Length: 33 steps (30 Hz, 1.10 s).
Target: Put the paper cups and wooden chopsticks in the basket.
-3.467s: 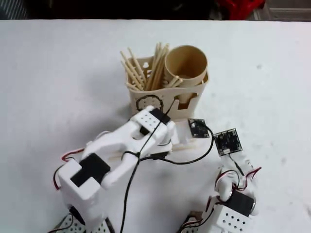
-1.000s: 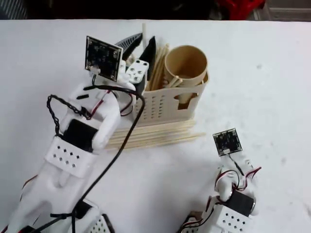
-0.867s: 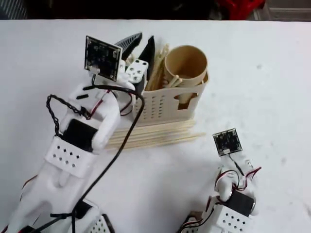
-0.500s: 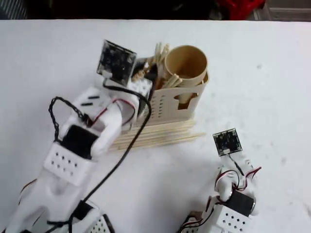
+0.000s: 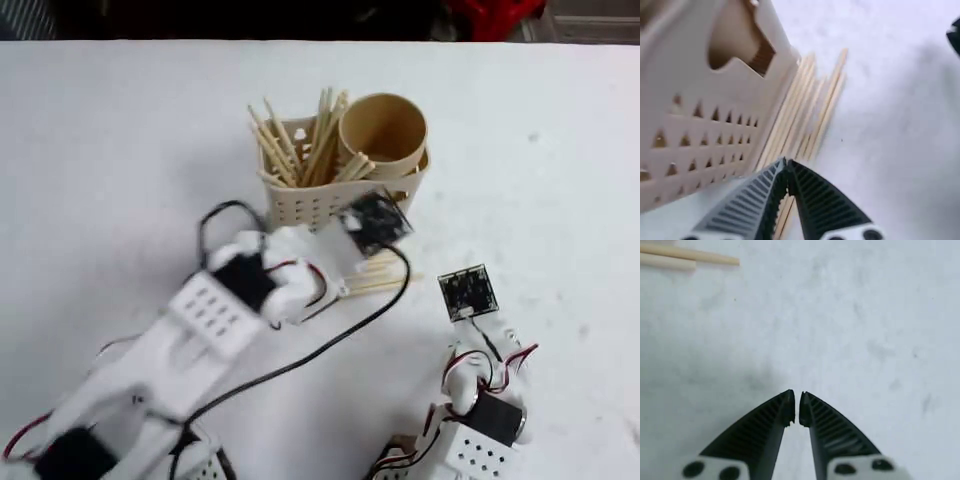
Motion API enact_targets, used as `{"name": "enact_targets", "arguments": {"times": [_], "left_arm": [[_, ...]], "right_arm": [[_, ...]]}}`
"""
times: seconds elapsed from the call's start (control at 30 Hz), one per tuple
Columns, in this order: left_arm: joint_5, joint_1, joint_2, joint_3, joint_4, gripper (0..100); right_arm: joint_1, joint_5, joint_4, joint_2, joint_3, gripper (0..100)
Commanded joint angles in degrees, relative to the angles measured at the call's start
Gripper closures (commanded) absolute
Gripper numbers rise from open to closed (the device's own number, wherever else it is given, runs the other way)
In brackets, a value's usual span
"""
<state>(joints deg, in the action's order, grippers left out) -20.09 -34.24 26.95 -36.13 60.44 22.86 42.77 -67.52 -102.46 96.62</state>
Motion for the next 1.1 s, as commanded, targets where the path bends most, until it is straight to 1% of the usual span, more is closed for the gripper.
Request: {"name": "enact_targets", "arguments": {"times": [0.0, 0.07, 0.17, 0.33, 0.47, 0.53, 0.77, 0.93, 1.07], "left_arm": [[-6.86, -0.40, -12.62, 5.01, -1.14, 98], [-8.18, -0.13, -16.66, 6.95, -0.88, 98], [-9.76, 0.22, -21.67, 8.26, -1.05, 97], [-12.66, 0.31, -27.56, 9.23, -0.88, 87], [-14.95, 0.22, -30.46, 9.41, -1.23, 87], [-14.95, 0.31, -31.87, 10.73, -1.14, 87], [-15.21, 4.00, -41.19, 17.85, -0.70, 87], [-15.21, 3.74, -46.37, 22.07, 2.55, 87], [-15.30, 3.56, -47.52, 23.03, 4.57, 87]], "right_arm": [[4.00, -0.70, 3.21, -0.75, 0.26, 98.3], [6.99, -3.43, 4.97, -0.66, 0.26, 97.9], [8.66, -9.23, 6.02, -0.66, 0.26, 98.1], [8.31, -9.58, 5.67, -0.40, 0.26, 98.1], [8.22, -9.58, 4.62, -0.40, 0.26, 98.1], [8.22, -9.58, 4.53, -0.40, 0.26, 98.1], [8.22, -9.58, 4.53, -0.48, 0.26, 98.1], [8.22, -9.58, 4.53, -0.57, 0.26, 98.1], [8.22, -9.58, 4.53, -0.57, 0.26, 98.1]]}}
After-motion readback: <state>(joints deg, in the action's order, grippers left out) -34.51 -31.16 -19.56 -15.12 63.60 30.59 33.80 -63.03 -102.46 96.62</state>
